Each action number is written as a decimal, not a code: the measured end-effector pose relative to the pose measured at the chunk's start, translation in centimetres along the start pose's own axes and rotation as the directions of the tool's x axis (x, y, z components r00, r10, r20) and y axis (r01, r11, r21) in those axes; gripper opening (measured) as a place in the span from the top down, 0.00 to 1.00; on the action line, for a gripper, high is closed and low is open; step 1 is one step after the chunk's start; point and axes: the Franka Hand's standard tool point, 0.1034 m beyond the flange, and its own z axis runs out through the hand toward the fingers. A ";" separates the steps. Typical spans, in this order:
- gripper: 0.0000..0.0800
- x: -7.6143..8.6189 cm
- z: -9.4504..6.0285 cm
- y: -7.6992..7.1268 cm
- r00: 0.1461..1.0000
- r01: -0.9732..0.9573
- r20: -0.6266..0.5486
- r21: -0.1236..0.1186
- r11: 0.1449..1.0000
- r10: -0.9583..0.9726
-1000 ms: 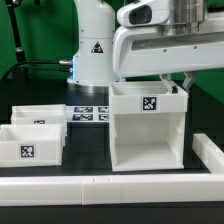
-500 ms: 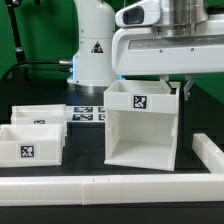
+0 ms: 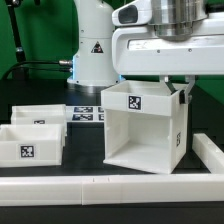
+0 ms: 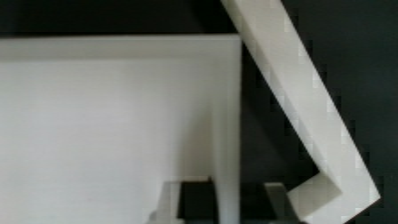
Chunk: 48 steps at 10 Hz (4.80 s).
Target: Assemble drawer
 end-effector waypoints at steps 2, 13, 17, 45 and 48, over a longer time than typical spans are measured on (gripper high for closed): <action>0.95 -0.1 0.0 -0.2 0.993 -0.118 0.003 0.003 0.993 0.118; 0.95 0.2 0.5 -0.3 0.595 -0.803 0.059 0.016 0.595 0.801; 0.95 2.4 0.3 -2.2 0.598 -0.801 0.063 0.045 0.597 0.799; 0.19 5.1 -1.7 -3.9 0.757 -0.652 0.051 0.109 0.750 0.651; 0.19 3.8 -3.6 -2.6 0.812 -0.583 0.038 0.115 0.804 0.583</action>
Offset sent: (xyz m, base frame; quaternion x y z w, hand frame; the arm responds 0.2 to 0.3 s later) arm 0.0052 -0.0308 -0.0191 0.0111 0.0157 0.3620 0.9320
